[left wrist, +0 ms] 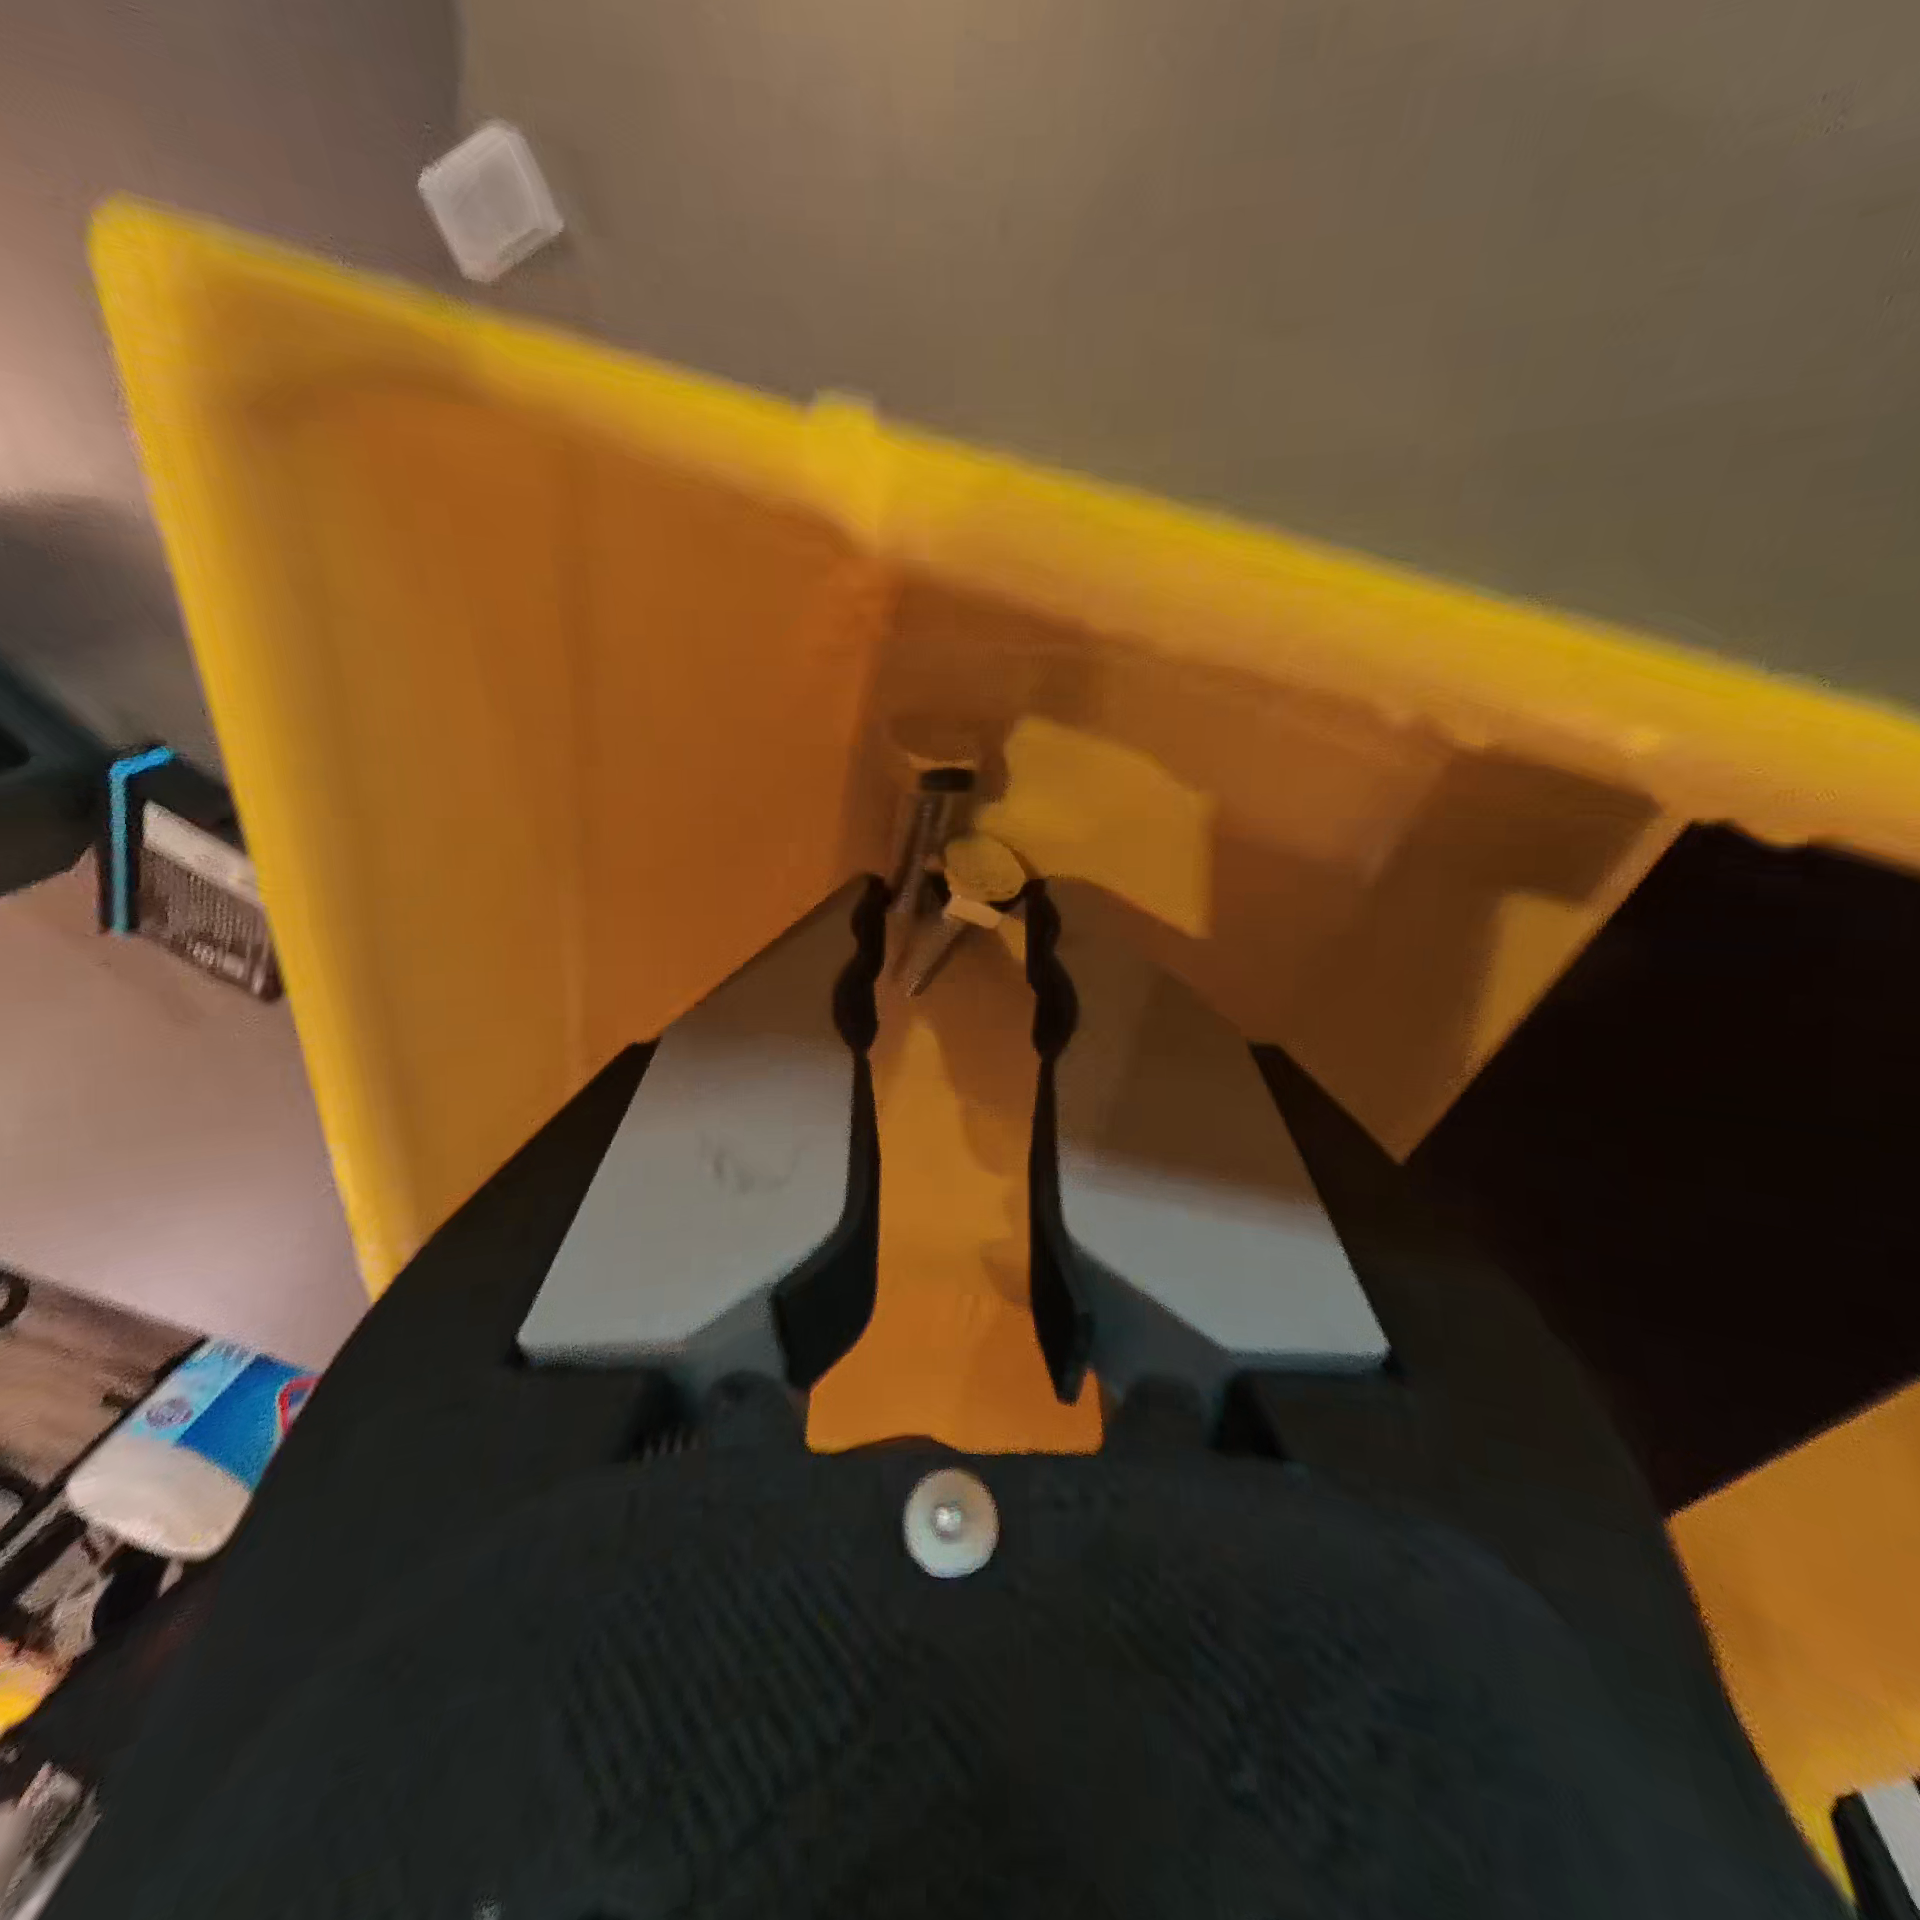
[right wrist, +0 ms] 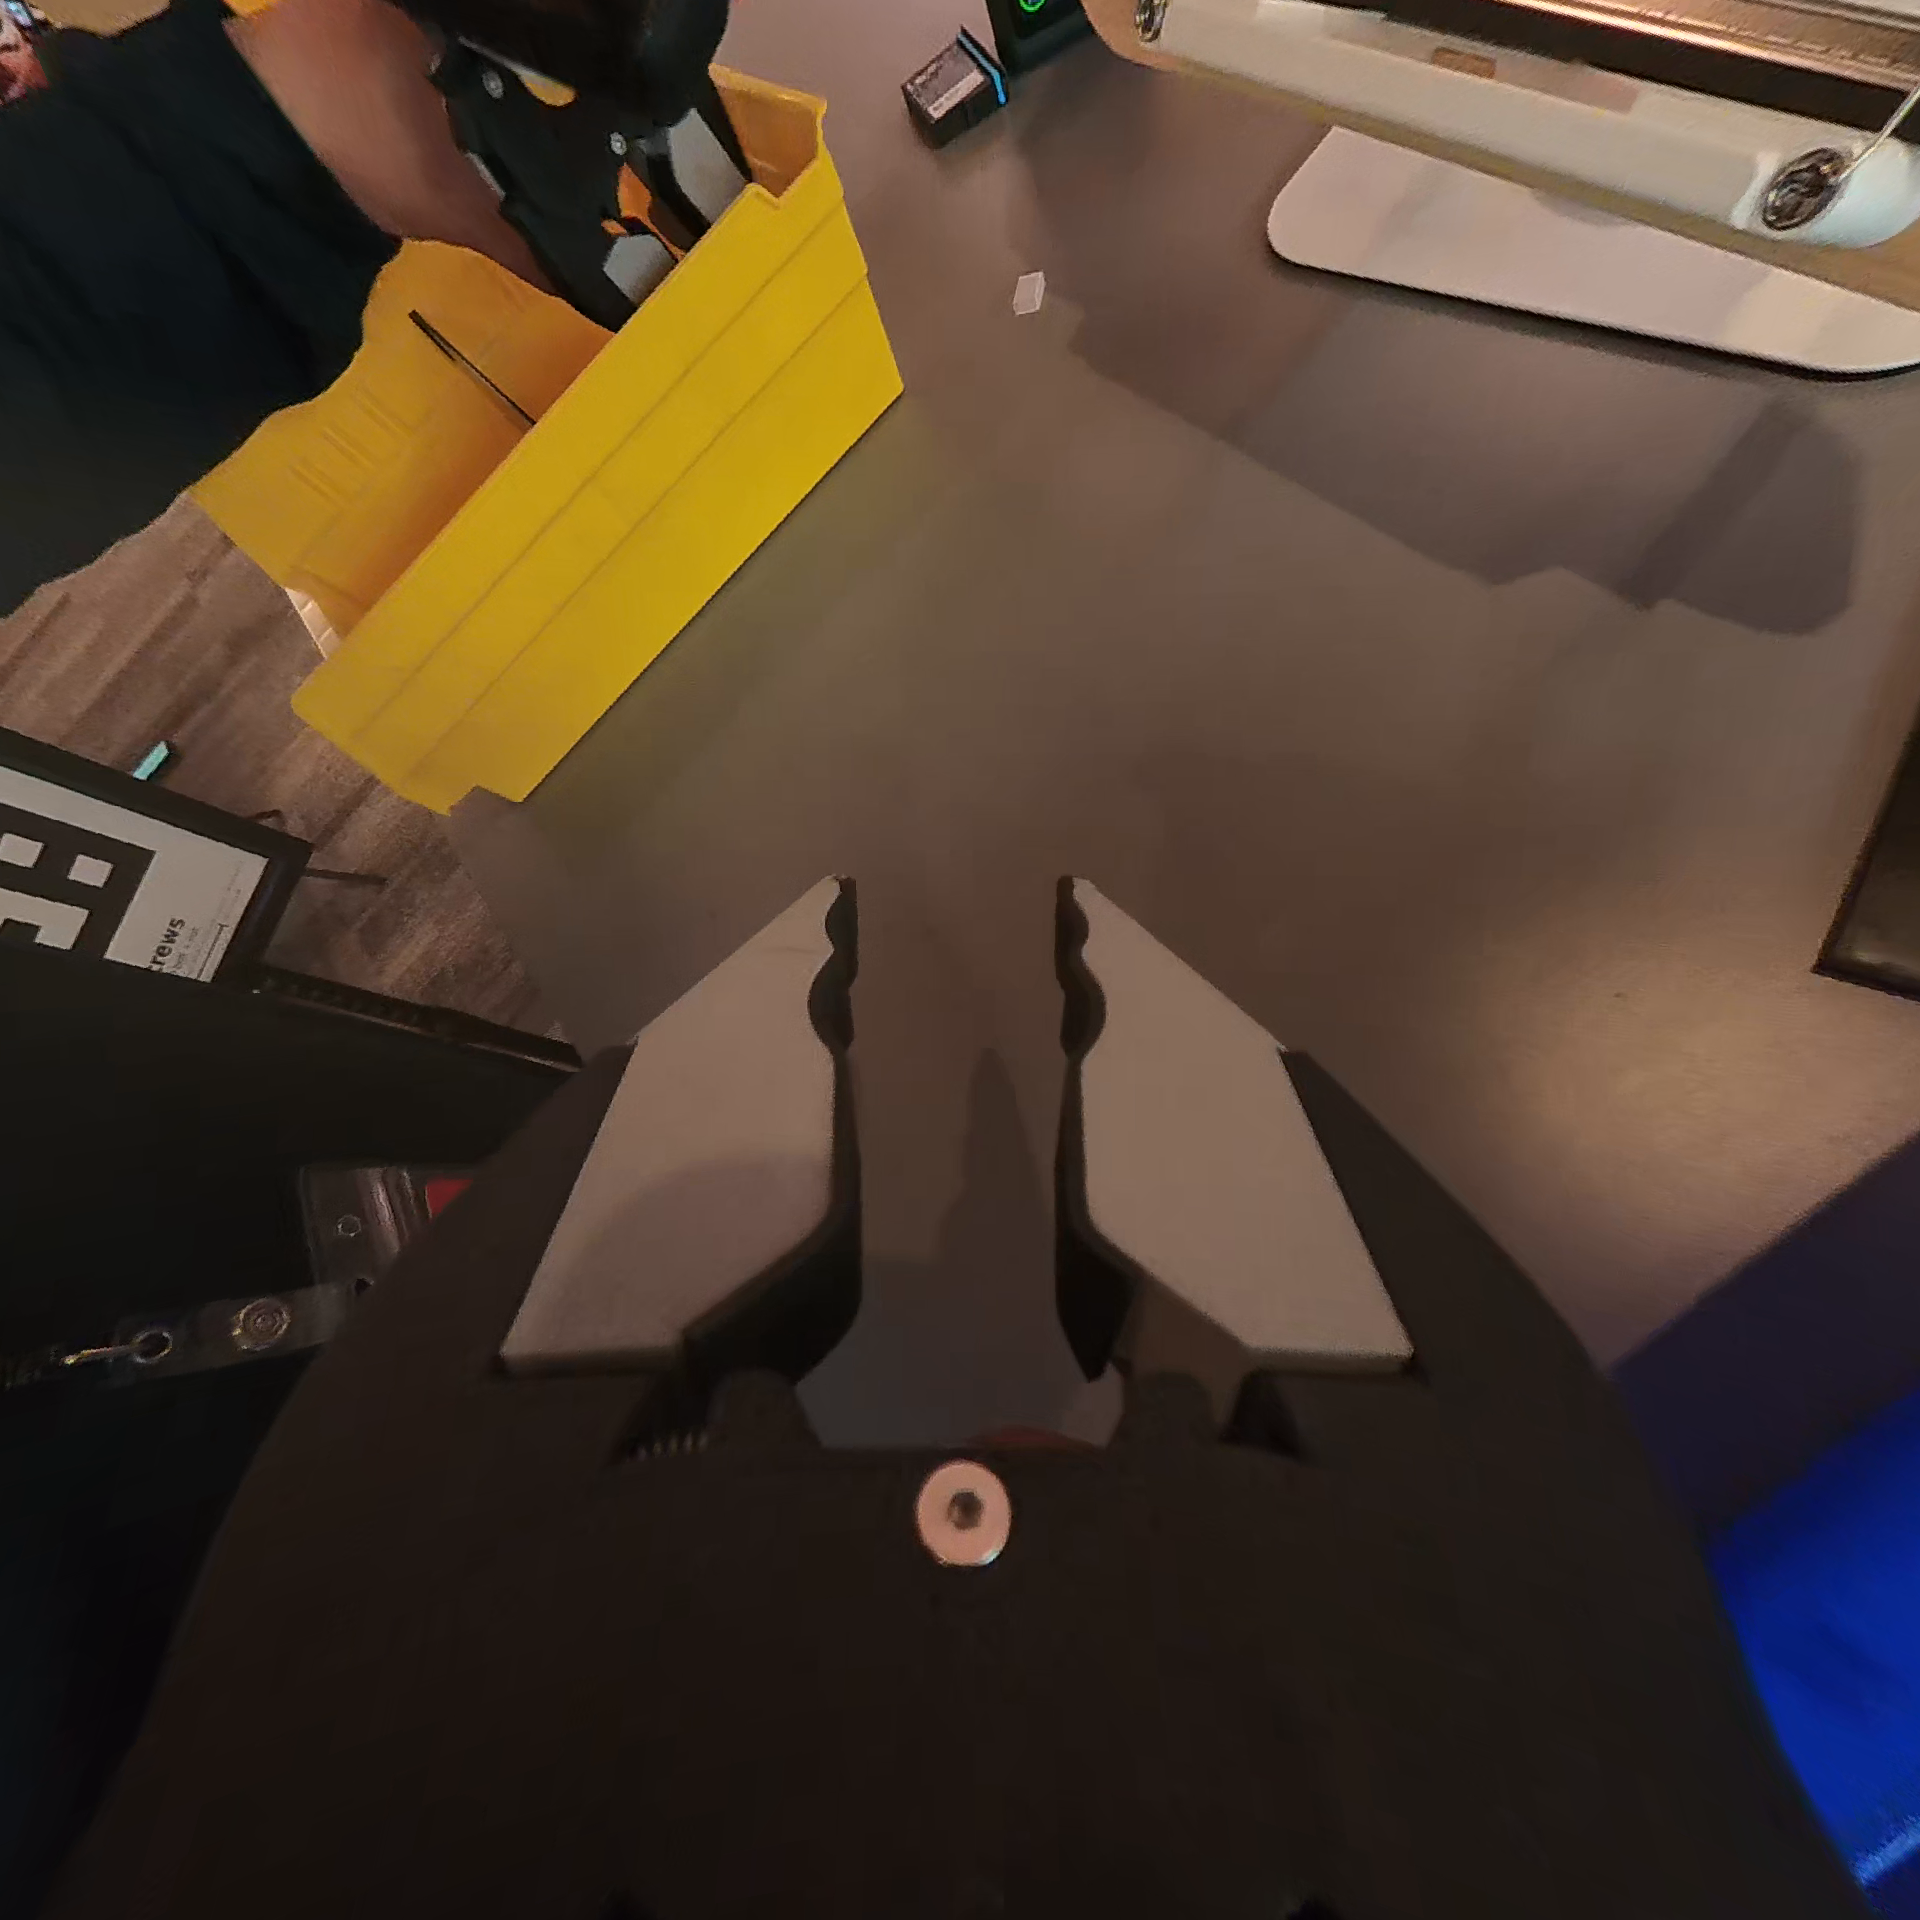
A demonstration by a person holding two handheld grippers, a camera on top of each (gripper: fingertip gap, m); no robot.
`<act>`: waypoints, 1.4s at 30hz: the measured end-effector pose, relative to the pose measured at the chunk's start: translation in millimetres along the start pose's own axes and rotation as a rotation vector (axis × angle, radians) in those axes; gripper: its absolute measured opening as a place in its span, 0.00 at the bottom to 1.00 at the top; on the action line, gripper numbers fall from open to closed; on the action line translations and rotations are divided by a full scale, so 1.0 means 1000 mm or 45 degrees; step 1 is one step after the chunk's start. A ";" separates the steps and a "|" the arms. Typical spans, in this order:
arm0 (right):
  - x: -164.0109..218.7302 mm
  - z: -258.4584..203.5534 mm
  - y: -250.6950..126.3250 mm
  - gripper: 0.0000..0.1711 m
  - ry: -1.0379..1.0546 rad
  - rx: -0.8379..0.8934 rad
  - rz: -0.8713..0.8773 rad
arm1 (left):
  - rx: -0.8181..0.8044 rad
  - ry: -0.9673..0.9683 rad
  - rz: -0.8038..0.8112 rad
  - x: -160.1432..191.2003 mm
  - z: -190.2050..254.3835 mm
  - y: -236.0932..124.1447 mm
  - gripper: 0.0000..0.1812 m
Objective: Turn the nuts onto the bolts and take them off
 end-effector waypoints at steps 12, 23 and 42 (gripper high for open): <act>-0.006 0.001 0.015 0.20 -0.017 -0.087 -0.021 | -0.049 -0.219 0.114 0.024 0.008 -0.016 0.08; -0.005 -0.017 0.036 0.21 -0.060 -0.247 -0.023 | -0.238 -0.570 0.839 0.025 0.025 -0.103 0.08; -0.051 -0.051 0.021 0.23 -0.233 -0.470 0.150 | 0.339 -0.297 1.370 -0.116 0.150 -0.131 0.08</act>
Point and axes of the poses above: each gripper's, where its closed fingertips meet, y out along the fingers, x out of its underside, z = x × y across the jaws, the point moved 10 cm from there along -y, back along the fingers, and after that the axes turned 1 degree about y, right-handed, at the moved point
